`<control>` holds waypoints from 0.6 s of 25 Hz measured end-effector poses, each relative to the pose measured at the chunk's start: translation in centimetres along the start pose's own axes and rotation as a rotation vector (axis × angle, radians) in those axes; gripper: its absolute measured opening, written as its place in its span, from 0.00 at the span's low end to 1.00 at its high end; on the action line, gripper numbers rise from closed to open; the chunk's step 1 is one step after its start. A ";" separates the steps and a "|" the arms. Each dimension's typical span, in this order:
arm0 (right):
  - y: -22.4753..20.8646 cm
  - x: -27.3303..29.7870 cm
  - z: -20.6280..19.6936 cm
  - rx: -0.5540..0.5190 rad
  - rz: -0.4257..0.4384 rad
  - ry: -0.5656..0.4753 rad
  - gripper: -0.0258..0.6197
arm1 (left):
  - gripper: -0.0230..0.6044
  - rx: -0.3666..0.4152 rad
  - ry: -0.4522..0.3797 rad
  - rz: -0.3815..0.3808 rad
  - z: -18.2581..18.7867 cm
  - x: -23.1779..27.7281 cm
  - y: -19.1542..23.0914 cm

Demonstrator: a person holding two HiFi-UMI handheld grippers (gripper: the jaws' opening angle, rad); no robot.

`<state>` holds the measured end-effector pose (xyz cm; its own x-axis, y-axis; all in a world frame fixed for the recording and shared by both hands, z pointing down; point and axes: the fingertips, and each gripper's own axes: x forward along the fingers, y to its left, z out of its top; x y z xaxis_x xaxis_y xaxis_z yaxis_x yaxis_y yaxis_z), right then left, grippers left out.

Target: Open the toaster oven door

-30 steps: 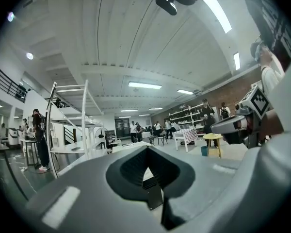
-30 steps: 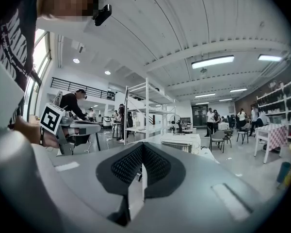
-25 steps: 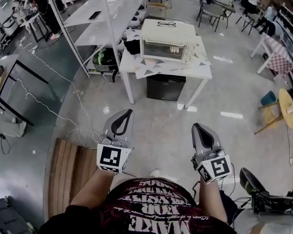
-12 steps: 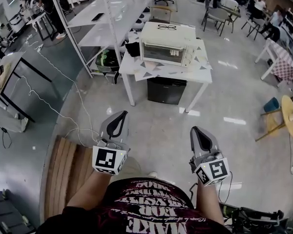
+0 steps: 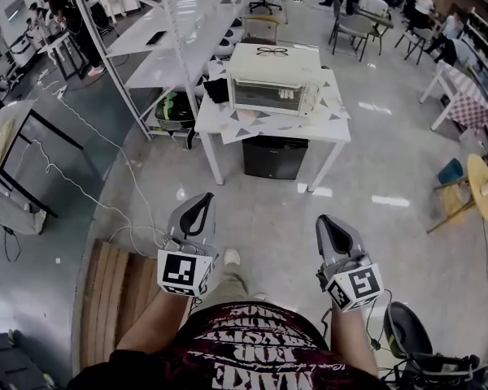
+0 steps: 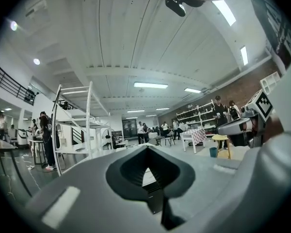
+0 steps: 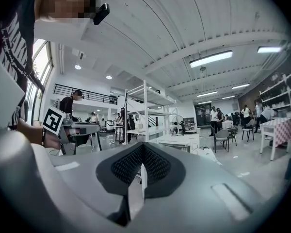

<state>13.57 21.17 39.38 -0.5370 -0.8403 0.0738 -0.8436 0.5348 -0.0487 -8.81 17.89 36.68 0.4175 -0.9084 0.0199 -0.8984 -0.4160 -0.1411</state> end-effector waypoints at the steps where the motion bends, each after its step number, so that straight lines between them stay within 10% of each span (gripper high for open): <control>1: -0.1 0.3 0.0 -0.001 -0.002 0.003 0.08 | 0.04 0.002 -0.006 -0.001 0.0 0.3 0.2; 15: -1.1 8.6 0.0 0.009 0.011 0.032 0.08 | 0.04 0.011 0.005 -0.003 -1.7 5.9 5.9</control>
<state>9.94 13.36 40.08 -0.5459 -0.8313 0.1049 -0.8378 0.5427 -0.0590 -11.84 10.02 37.66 0.4198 -0.9073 0.0252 -0.8955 -0.4185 -0.1516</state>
